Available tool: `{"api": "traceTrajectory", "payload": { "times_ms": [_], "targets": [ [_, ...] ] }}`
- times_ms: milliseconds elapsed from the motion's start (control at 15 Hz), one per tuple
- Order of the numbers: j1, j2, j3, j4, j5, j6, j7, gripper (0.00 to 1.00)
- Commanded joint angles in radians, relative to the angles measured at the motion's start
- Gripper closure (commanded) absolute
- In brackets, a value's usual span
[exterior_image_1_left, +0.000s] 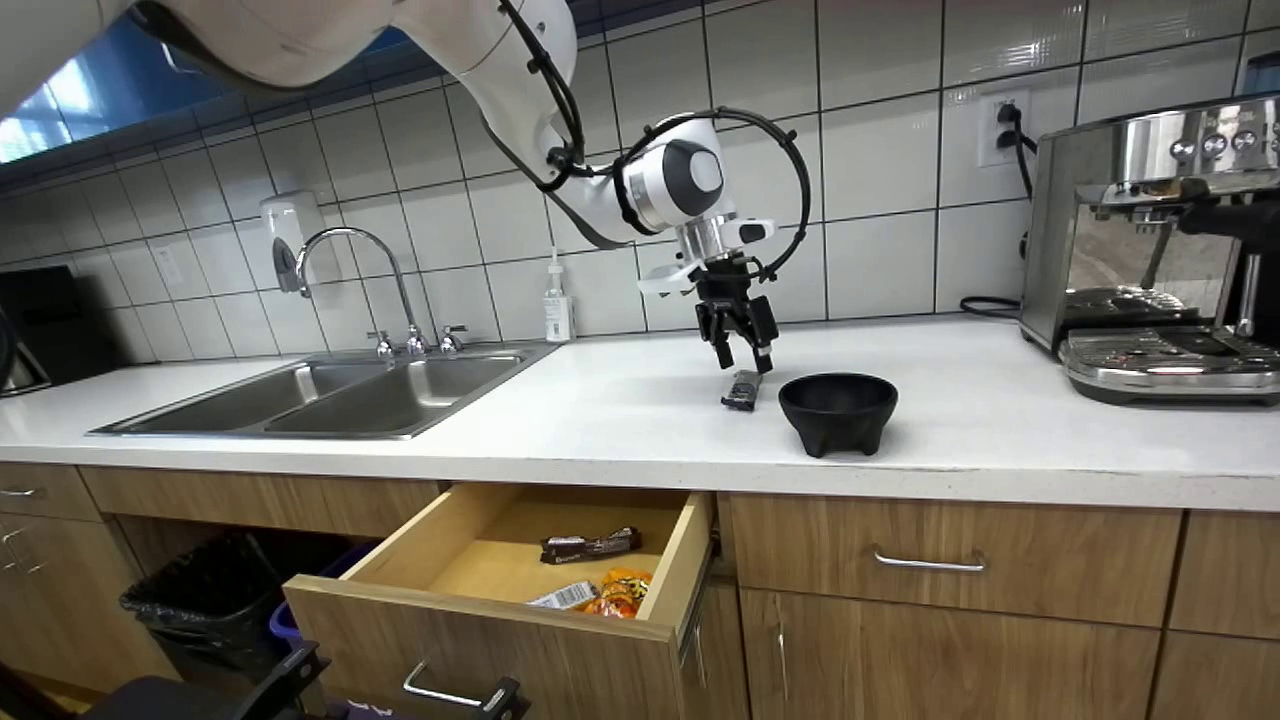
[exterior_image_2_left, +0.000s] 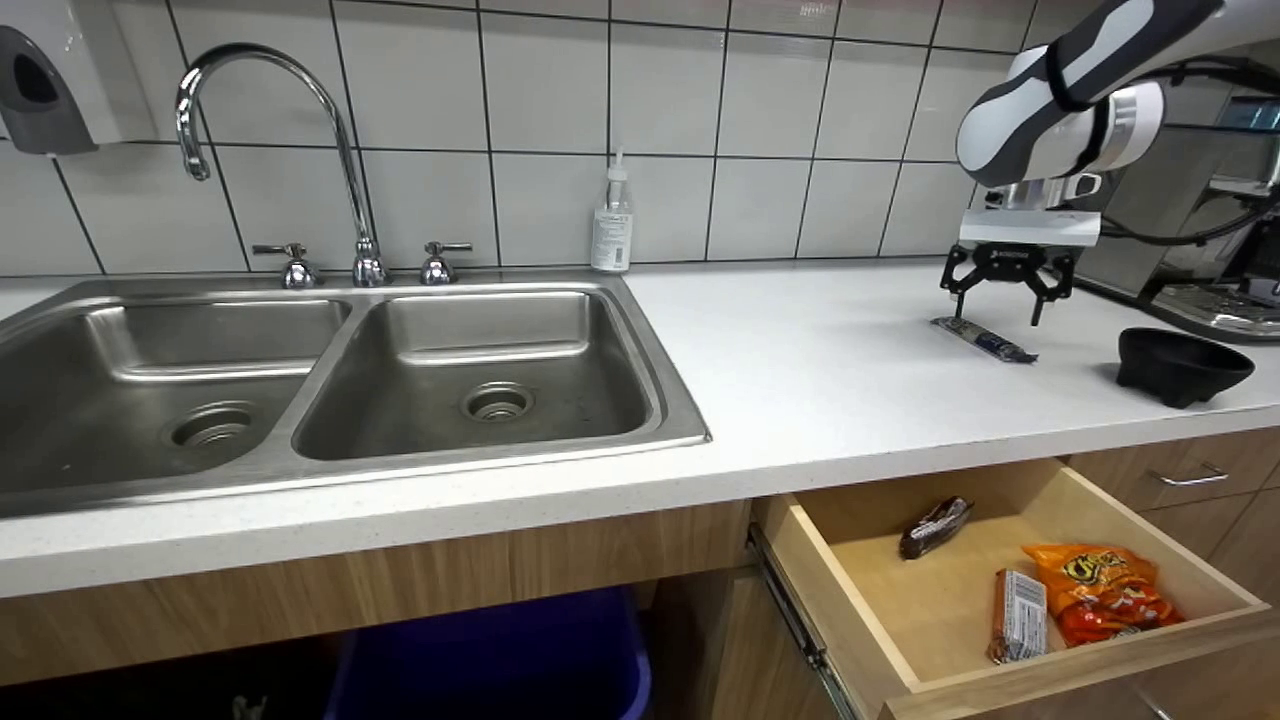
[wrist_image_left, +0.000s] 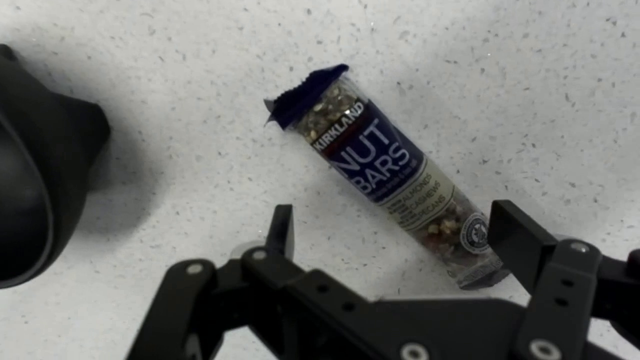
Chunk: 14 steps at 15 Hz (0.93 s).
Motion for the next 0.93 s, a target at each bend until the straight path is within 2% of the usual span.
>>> {"api": "traceTrajectory", "payload": {
  "times_ms": [0,867],
  "targets": [
    [-0.033,0.072,0.032,0.128,0.023,-0.075,-0.08,0.0],
    [-0.106,0.178,0.088,0.286,0.097,-0.159,-0.205,0.0]
  ]
}}
